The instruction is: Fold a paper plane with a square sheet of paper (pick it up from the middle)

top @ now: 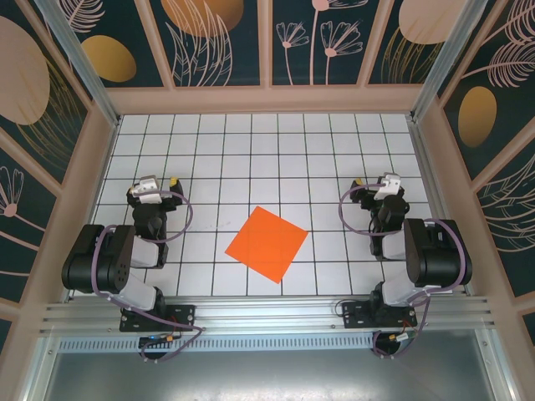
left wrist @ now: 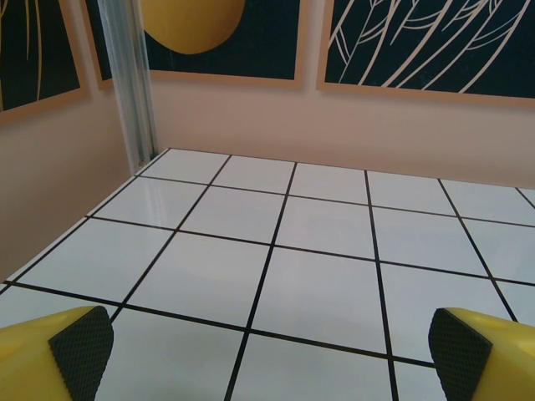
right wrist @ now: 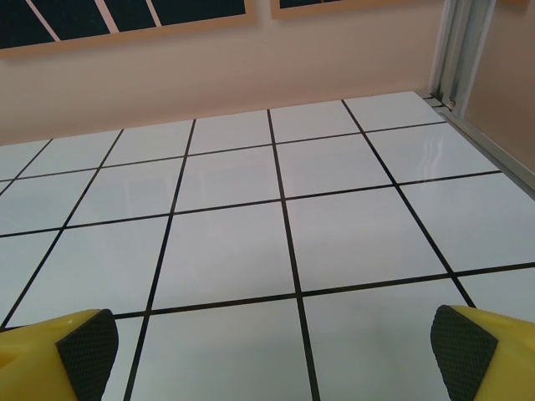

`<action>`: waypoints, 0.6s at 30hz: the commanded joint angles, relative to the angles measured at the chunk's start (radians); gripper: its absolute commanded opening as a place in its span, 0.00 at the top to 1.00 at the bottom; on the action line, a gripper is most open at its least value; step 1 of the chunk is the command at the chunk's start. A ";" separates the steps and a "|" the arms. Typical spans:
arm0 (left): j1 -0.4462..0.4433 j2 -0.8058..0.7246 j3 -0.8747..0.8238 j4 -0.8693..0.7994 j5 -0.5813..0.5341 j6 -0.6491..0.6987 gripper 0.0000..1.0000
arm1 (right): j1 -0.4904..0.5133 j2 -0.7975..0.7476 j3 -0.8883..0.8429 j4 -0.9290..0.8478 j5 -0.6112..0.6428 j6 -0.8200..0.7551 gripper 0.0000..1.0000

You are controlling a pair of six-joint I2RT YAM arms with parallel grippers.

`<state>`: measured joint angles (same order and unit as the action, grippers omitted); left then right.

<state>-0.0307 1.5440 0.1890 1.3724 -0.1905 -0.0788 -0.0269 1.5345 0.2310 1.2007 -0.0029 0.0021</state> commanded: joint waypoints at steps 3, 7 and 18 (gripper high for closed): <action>0.006 -0.001 0.015 0.007 0.006 0.008 0.01 | -0.009 0.000 0.010 0.027 -0.049 0.002 0.01; 0.006 -0.002 0.017 0.004 0.018 0.011 0.02 | 0.009 -0.030 0.002 0.020 -0.026 -0.013 0.01; 0.006 -0.161 -0.021 -0.073 -0.058 -0.018 0.01 | 0.016 -0.204 0.410 -0.969 -0.030 0.296 0.01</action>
<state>-0.0307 1.4879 0.1761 1.3479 -0.1967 -0.0803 -0.0132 1.3647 0.5575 0.5880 0.0143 0.1467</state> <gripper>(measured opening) 0.985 0.987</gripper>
